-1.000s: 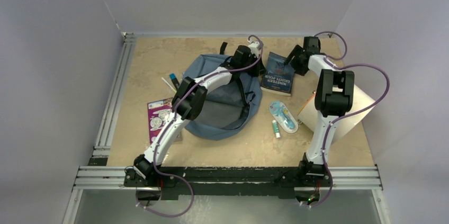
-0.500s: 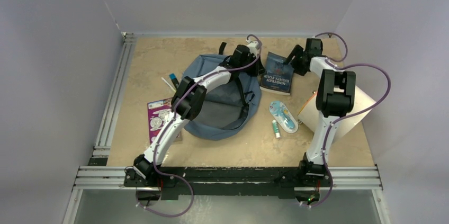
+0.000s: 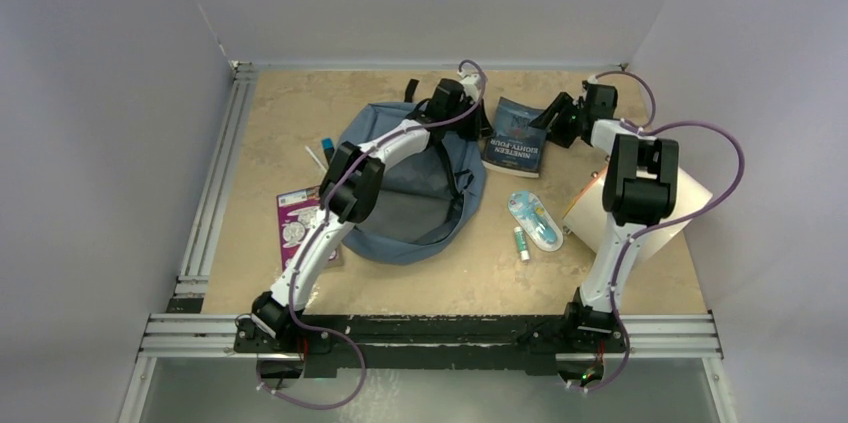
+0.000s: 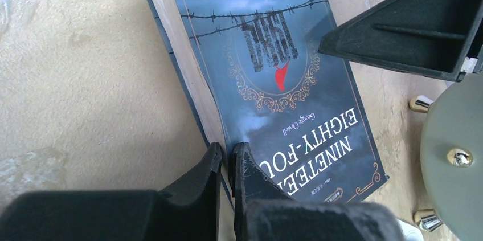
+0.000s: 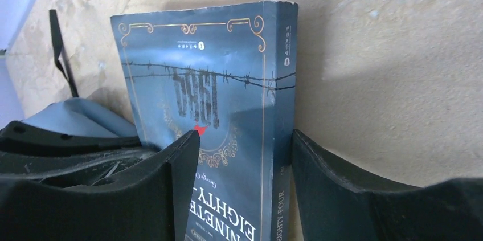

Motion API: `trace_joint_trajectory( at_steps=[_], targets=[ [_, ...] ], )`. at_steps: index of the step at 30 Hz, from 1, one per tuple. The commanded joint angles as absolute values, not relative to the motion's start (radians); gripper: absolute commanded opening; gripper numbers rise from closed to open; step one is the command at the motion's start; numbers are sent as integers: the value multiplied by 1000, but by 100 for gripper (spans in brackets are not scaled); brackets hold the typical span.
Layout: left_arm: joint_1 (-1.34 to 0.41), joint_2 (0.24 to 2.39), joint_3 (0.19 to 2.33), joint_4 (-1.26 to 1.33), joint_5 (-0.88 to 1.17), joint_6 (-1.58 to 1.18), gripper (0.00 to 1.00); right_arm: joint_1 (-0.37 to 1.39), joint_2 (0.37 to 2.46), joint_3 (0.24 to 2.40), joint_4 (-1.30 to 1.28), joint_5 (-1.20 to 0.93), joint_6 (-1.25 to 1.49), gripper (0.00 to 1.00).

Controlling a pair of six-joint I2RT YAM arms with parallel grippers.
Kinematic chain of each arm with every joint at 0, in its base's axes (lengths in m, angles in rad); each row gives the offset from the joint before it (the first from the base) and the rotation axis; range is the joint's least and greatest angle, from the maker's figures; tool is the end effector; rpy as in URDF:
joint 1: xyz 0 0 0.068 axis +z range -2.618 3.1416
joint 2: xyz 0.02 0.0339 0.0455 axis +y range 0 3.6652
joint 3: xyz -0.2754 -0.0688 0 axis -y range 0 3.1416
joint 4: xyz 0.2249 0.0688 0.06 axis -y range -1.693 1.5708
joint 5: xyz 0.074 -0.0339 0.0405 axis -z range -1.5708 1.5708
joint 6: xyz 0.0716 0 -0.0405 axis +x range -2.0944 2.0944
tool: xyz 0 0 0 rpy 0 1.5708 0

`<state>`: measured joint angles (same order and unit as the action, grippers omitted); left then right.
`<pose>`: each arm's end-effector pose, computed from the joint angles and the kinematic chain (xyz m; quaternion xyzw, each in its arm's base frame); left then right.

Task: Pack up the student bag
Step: Pick up the book from the center of the board.

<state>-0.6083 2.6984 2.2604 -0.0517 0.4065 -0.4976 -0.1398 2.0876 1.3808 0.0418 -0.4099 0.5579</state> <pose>0.4936 -0.3783 0.1248 0.1502 0.8327 -0.4120 0.3380 0.4753 -0.0381 0.1663 0.2172 0.8578 0.2679 0.3811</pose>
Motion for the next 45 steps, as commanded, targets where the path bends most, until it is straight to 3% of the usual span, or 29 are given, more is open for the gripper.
trace_joint_trajectory(
  at_steps=[1,16,21,26,28,31,34,41,45],
  targets=[
    [-593,2769,2221,-242,339,-448,0,-100,2001,1363,68,-658,609,59],
    [-594,2773,2219,-231,366,-445,0,-82,2001,1362,50,-689,565,44],
    [-593,2761,2202,-215,380,-440,0,-79,1987,1359,60,-654,560,20],
    [-579,2703,2193,-179,438,-466,0,-78,1926,1360,87,-586,556,4],
    [-569,2658,2187,-154,465,-485,9,-78,1889,1366,87,-539,552,0],
    [-560,2564,2183,-122,479,-498,29,-75,1835,1377,80,-449,544,0],
    [-554,2461,2189,-114,485,-499,41,-66,1777,1388,83,-389,532,0],
    [-550,2201,2091,-98,463,-472,53,-19,1625,1410,104,-319,509,0],
    [-518,1967,1802,57,553,-507,67,-8,1542,1410,119,-404,503,0]
  ],
)
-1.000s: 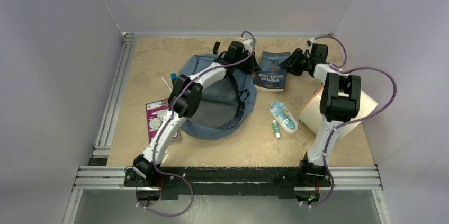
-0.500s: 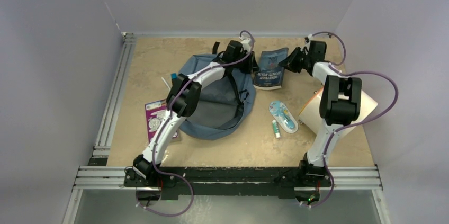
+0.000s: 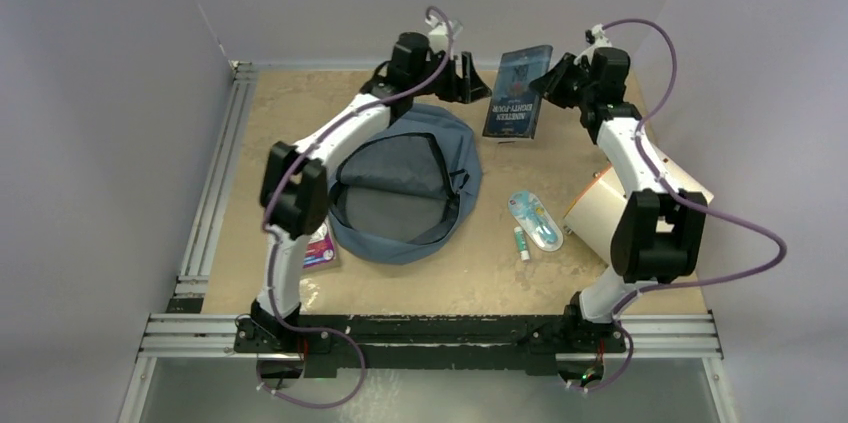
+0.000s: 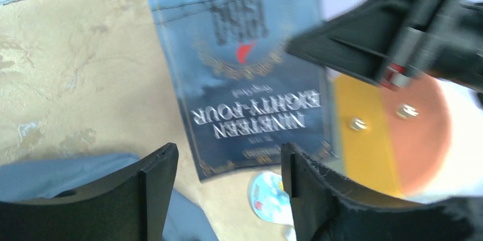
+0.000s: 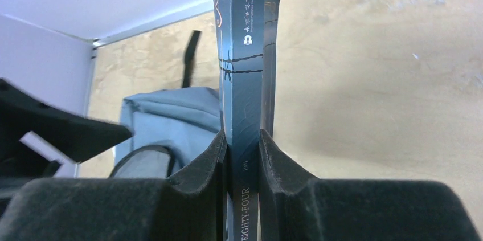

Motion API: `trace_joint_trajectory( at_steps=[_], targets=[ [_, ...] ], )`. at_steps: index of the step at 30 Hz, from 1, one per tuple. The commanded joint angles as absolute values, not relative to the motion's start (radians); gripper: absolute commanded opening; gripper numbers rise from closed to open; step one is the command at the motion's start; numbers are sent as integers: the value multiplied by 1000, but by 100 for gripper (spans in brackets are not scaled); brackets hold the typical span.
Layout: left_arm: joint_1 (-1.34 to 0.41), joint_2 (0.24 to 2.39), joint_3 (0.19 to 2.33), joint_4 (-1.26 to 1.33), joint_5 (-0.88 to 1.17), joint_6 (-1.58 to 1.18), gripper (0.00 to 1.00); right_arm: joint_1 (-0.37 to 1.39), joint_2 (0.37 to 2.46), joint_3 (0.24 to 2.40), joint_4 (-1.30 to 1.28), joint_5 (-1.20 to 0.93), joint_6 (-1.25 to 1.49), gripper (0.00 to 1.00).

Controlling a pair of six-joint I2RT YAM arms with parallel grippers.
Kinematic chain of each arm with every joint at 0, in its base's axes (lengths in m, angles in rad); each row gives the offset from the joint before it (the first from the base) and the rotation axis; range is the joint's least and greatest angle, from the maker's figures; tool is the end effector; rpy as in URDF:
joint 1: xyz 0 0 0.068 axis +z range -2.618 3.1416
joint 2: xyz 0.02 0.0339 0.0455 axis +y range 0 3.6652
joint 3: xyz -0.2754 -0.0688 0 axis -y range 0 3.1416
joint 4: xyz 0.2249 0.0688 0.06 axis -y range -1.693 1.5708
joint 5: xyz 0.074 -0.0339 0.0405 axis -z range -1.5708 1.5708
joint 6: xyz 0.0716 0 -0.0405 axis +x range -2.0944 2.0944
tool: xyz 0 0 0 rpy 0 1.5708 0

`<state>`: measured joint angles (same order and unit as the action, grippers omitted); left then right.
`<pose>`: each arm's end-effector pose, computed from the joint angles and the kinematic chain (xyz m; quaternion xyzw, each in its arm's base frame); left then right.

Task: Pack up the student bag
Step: Pick up the book from the center of the board.

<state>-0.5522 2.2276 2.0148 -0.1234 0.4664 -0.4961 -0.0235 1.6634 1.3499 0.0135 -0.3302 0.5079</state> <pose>0.4521 -0.3164 0.2972 0.1560 0.7893 -0.4450 0.3932 0.4137 0.0135 0.3336 0.1143 0.7916 0.2688 0.5366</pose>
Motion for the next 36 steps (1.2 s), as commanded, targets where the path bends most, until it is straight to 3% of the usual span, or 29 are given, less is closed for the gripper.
trace_joint_trajectory(
  at_steps=[1,5,10,17,30,36],
  targets=[
    [-501,1894,1712,131,600,-533,69,-8,1522,1404,133,-448,504,0],
    [-453,1635,1453,230,597,-561,73,13,1447,1392,173,-612,527,0],
    [-435,1424,1288,205,530,-536,75,108,1397,1363,287,-787,643,0],
    [-432,1374,1247,169,537,-523,78,247,1375,1341,370,-884,733,0],
    [-431,1194,1069,138,428,-527,80,250,1310,1243,647,-1023,955,0],
    [-431,1141,999,268,543,-608,80,250,1308,1177,844,-1080,1112,0]
  ],
)
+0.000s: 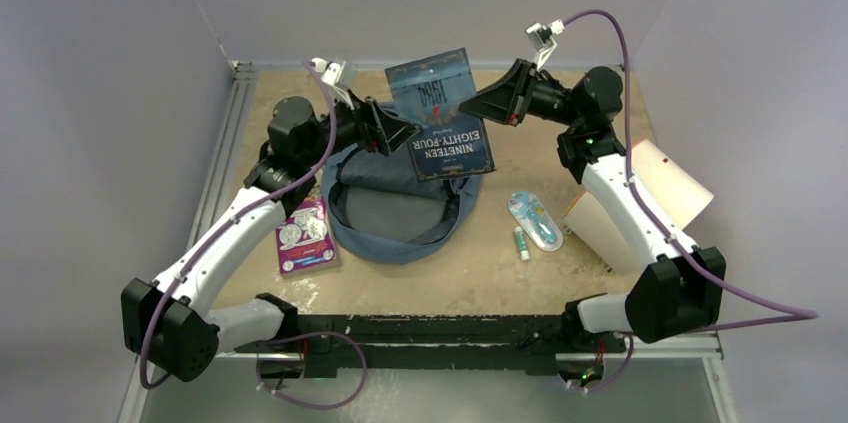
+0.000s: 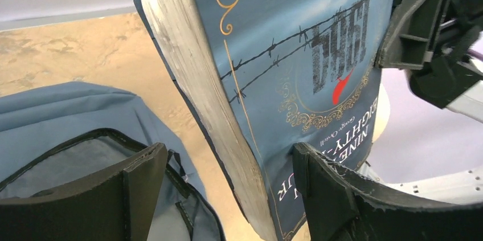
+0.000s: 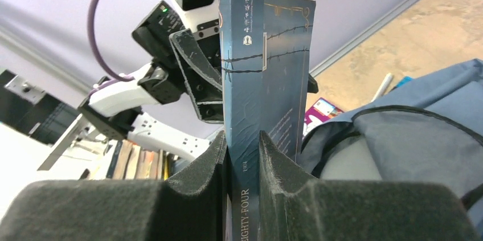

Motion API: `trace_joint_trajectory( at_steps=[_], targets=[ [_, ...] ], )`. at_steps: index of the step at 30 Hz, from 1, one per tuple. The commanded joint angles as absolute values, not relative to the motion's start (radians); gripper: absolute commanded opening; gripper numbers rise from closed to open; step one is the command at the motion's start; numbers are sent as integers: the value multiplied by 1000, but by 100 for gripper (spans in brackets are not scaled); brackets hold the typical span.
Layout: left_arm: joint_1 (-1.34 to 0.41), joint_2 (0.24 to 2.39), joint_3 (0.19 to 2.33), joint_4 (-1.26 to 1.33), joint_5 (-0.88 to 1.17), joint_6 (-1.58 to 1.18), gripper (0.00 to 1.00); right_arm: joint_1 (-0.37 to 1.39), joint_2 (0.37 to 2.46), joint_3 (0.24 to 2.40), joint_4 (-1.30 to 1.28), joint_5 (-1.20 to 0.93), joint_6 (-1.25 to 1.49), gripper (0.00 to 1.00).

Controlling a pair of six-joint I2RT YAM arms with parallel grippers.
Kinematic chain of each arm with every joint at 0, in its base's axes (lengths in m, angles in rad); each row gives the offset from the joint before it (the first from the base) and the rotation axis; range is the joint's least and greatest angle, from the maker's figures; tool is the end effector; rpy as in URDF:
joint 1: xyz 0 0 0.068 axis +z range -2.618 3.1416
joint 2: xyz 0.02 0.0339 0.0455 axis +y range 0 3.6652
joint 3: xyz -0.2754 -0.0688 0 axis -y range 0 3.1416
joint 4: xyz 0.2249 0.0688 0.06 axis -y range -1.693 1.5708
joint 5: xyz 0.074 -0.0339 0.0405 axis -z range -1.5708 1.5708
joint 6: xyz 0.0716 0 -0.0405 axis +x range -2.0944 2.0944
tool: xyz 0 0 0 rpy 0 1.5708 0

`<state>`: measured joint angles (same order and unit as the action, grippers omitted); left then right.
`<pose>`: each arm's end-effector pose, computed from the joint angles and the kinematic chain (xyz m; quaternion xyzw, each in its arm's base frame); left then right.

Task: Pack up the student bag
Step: Pick up the book from the center of the board.

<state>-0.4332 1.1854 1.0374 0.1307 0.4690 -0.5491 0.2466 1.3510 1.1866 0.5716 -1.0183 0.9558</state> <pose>0.2456 -0.1493 0.3925 0.1224 0.7019 -0.4677 0.5230 0.2703 0.1309 0.4488 -0.2153 0.5914 0.6335 0.4501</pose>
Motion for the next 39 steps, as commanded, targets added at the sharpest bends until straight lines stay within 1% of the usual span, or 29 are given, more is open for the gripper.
trace_joint_trajectory(
  at_steps=[1,5,9,13,14,17,19,20,21,22,25,30,33,36,38,39],
  targets=[
    [-431,1131,986,313,577,-630,80,249,1307,1170,882,-1089,1140,0],
    [-431,1126,932,479,694,-724,80,249,1303,1162,982,-1123,1223,0],
    [-431,1167,910,640,789,-827,80,249,1297,1152,1083,-1137,1306,0],
    [-433,1213,905,764,851,-918,80,250,1296,1149,1091,-1140,1317,0],
    [-433,1220,906,782,859,-930,77,249,1297,1148,1083,-1138,1311,0],
    [-433,1226,911,790,867,-940,60,250,1302,1147,1031,-1135,1283,0],
    [-433,1218,912,772,864,-939,44,247,1302,1147,1004,-1121,1263,0],
    [-433,1212,913,750,860,-931,37,247,1298,1150,984,-1106,1247,0],
    [-433,1206,914,735,852,-920,33,247,1297,1158,934,-1091,1206,0],
    [-433,1197,916,705,842,-912,31,248,1296,1173,874,-1075,1161,0],
    [-433,1188,915,671,832,-901,28,248,1297,1229,689,-1017,1014,0],
    [-432,1202,924,664,839,-899,27,247,1291,1281,522,-908,861,0],
    [-433,1219,934,661,846,-903,35,248,1287,1298,452,-865,789,0],
    [-432,1234,938,661,848,-909,36,248,1289,1310,399,-848,735,0],
    [-433,1239,938,662,844,-911,32,248,1290,1311,384,-844,720,0],
    [-432,1241,938,662,841,-912,29,248,1289,1309,384,-845,717,0]
  ],
)
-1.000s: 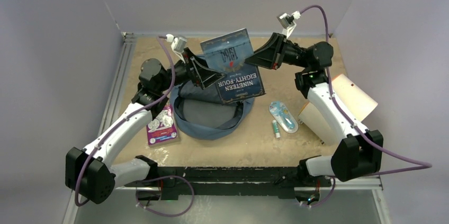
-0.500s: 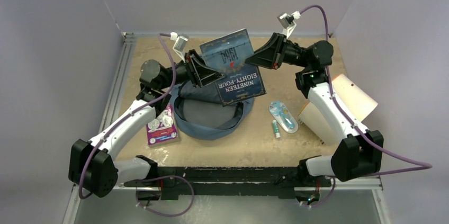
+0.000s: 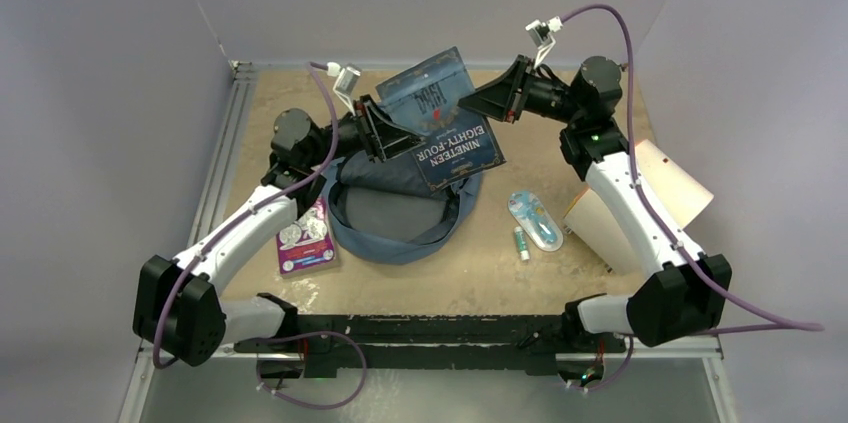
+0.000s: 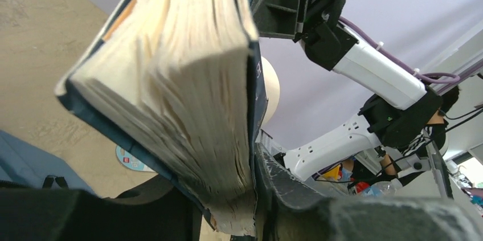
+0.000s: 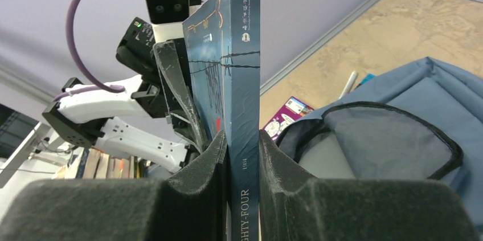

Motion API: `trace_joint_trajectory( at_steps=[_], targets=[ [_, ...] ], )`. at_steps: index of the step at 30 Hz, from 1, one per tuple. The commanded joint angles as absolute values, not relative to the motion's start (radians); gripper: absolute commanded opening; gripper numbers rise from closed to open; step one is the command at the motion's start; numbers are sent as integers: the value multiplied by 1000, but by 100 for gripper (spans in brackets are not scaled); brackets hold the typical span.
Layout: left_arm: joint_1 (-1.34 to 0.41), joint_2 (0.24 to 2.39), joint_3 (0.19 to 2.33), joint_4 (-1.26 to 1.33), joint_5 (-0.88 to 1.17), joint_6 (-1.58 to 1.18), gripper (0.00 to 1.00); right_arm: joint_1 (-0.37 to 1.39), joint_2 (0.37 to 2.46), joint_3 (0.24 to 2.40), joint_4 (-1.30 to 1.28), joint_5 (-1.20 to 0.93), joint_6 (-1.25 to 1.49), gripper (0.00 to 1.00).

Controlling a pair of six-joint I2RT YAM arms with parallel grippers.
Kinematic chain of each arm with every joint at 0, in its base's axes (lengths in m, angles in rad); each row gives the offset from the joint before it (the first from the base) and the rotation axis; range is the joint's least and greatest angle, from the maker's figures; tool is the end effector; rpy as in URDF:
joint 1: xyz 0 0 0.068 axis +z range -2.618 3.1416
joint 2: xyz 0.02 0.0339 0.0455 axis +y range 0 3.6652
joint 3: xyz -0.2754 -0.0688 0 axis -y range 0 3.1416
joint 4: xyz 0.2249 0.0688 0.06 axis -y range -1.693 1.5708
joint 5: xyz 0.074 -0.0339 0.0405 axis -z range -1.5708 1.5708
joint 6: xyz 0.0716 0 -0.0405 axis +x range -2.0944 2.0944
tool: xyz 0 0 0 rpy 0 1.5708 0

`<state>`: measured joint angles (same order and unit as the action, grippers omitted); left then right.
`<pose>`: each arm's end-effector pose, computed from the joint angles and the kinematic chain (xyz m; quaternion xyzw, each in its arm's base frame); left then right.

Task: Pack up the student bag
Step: Pick up the book from the center of the board.

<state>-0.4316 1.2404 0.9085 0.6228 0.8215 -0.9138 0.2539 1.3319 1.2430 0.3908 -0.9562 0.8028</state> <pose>0.2328 -0.1649 0.3927 0.1803 0.6081 -0.6447 0.4266 0.2701 0.1305 0.4552 -0.2141 0.6070 0.5960 0.4801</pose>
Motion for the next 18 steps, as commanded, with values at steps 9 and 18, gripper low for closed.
trace_joint_trajectory(
  at_steps=[9,18],
  targets=[
    [-432,1227,908,682,785,-914,0,249,1259,1283,367,-841,674,28],
    [-431,1160,867,824,703,-970,0,248,1105,1114,432,-661,692,69]
  ],
)
